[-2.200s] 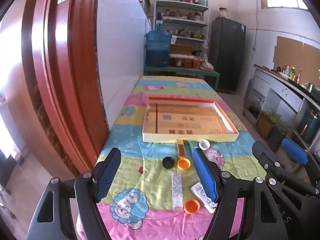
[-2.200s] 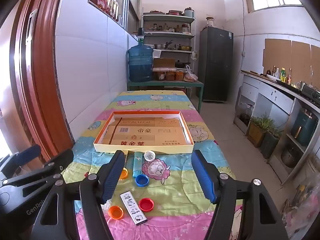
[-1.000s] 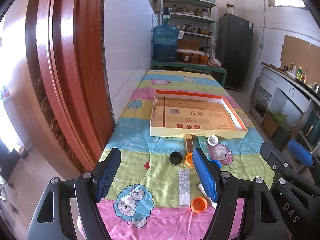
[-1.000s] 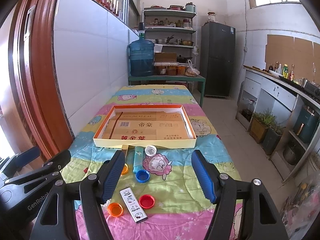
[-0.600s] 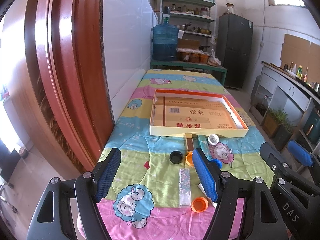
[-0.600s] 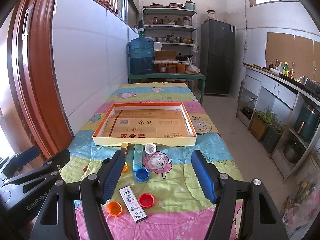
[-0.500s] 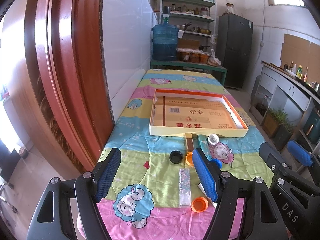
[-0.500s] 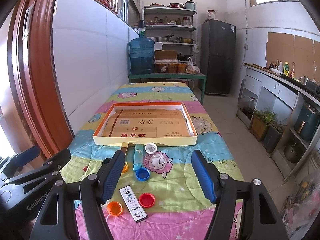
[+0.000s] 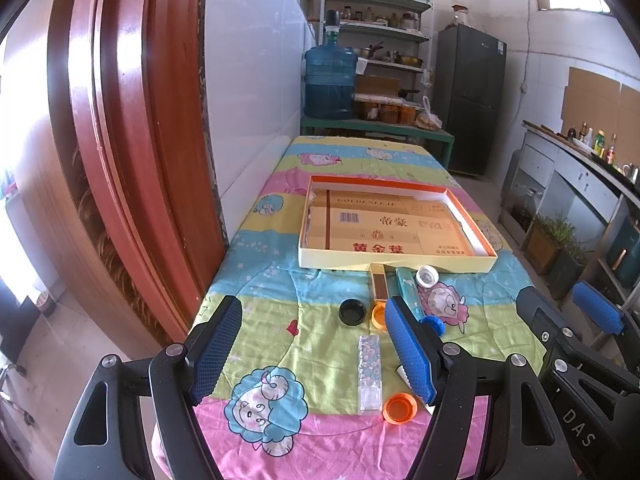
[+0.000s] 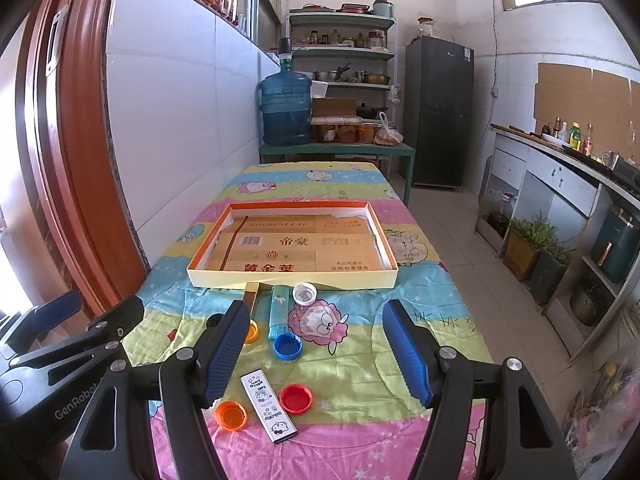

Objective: Organize rigid objects

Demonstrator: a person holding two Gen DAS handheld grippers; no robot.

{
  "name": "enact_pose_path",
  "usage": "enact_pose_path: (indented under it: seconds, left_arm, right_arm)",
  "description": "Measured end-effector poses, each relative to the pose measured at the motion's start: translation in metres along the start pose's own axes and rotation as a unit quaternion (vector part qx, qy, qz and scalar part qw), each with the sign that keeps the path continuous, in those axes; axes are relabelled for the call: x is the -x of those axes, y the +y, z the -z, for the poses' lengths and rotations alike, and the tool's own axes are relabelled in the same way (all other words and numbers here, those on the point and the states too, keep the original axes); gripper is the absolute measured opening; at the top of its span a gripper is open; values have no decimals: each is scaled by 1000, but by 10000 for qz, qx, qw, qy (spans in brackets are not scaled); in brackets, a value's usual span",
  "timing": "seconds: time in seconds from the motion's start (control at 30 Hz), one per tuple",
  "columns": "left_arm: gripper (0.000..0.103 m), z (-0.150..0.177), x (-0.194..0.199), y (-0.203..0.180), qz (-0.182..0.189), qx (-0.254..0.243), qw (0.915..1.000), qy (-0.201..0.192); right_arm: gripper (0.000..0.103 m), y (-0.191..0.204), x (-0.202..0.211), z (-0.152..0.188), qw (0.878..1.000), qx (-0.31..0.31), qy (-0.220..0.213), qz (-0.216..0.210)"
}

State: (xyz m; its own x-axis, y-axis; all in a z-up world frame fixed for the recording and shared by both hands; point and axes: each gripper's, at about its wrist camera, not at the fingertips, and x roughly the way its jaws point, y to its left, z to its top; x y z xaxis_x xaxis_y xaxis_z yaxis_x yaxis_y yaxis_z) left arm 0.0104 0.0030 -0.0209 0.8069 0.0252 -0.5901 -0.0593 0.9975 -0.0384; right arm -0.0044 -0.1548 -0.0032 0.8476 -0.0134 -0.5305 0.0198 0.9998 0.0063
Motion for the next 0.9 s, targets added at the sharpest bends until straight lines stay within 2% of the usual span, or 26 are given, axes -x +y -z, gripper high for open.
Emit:
enact_pose_path:
  seconds: [0.9]
  left_arm:
    - [75, 2, -7, -2, -4, -39, 10000, 77]
  right_arm:
    - [69, -2, -4, 4, 10000, 20, 51, -10]
